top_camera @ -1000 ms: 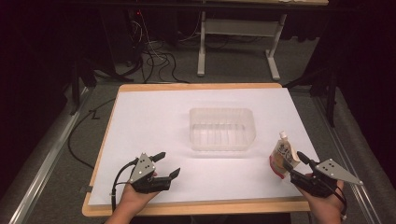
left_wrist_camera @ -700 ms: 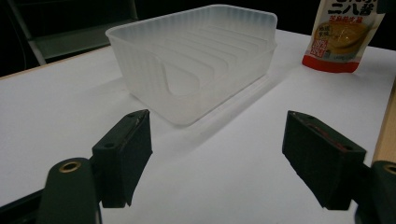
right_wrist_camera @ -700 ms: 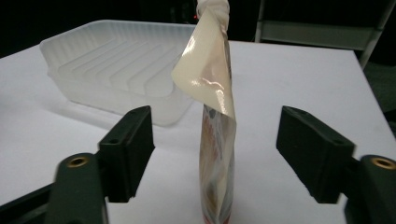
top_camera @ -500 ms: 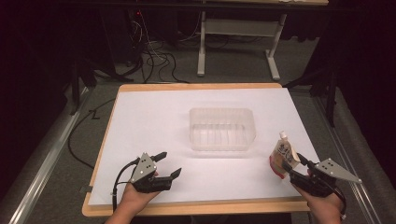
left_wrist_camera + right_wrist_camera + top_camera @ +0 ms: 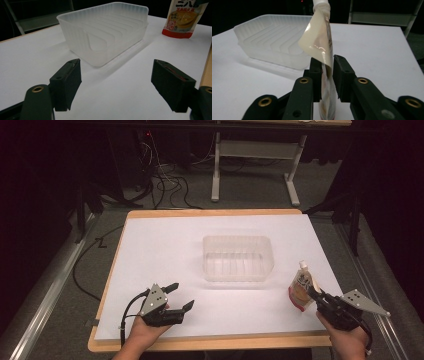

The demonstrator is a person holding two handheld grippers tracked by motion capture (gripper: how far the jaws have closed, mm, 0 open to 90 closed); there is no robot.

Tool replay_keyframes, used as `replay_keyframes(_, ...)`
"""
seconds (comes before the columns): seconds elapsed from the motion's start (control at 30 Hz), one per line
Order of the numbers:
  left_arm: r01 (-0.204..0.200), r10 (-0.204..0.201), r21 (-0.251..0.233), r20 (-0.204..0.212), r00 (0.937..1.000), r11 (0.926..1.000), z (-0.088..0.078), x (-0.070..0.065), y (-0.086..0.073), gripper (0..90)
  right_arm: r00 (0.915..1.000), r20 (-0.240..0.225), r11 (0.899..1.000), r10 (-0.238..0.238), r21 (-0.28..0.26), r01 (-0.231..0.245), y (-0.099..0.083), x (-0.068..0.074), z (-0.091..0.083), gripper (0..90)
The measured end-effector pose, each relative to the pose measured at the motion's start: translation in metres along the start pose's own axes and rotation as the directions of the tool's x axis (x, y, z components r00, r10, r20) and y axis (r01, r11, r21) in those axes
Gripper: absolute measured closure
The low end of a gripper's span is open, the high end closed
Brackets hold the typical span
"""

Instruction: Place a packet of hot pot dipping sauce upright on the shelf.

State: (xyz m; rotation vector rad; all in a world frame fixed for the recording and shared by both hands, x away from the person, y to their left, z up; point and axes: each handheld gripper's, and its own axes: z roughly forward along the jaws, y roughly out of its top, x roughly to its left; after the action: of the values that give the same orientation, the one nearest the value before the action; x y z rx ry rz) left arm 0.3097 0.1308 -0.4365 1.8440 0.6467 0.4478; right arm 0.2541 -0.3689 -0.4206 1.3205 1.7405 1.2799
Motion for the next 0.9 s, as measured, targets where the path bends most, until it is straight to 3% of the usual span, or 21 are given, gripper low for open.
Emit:
replay_keyframes(0.17,-0.002,0.002,0.003,-0.001,1.0,1.0,0.0,0.0,0.0,24.7,1.0,-0.006,1.0,-0.005,-0.009,0.005,0.0,0.001,0.0,89.9)
replay_keyframes(0.53,-0.001,0.001,0.002,-0.004,1.0,1.0,-0.002,0.0,-0.001,24.4,0.9996,-0.023,1.0,0.015,-0.001,-0.015,0.004,0.004,0.002,90.0)
replay_keyframes(0.9,0.008,-0.008,-0.003,-0.013,0.9999,1.0,-0.006,0.001,-0.003,24.3,0.9982,-0.058,0.999,0.018,-0.028,-0.02,0.012,0.013,0.004,90.0)
